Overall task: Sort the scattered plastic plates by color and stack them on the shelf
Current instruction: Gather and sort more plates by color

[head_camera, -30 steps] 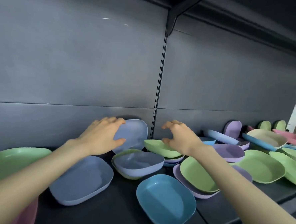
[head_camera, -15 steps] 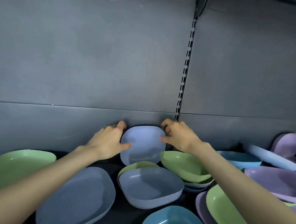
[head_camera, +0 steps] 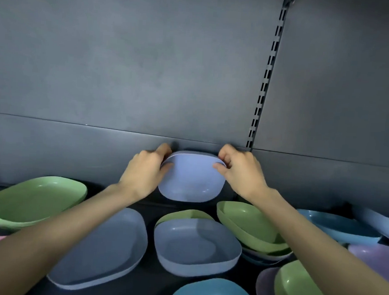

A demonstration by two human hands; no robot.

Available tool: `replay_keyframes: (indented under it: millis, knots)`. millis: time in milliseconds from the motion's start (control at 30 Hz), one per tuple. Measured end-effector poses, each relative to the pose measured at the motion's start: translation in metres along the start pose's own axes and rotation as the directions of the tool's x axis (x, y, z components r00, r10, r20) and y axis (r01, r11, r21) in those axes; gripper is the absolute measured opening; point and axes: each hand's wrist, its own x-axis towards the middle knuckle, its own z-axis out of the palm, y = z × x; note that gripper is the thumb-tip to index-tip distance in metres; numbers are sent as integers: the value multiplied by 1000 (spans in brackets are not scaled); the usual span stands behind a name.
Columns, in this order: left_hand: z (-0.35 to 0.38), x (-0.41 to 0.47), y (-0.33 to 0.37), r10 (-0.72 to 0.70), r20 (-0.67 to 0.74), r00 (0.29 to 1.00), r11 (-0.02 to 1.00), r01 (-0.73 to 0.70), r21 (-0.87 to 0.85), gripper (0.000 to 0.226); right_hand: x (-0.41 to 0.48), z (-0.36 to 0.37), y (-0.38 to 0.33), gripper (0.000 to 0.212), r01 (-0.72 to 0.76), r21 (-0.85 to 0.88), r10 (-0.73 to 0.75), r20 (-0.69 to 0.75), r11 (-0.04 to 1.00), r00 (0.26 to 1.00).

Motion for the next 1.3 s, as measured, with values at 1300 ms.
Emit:
replay_keyframes:
  millis: [1300]
  knots:
    - [-85,-99,-104,-172,546,820,982,100,158,38,-36,71,-135,39,85,-16,-54,653,996,756]
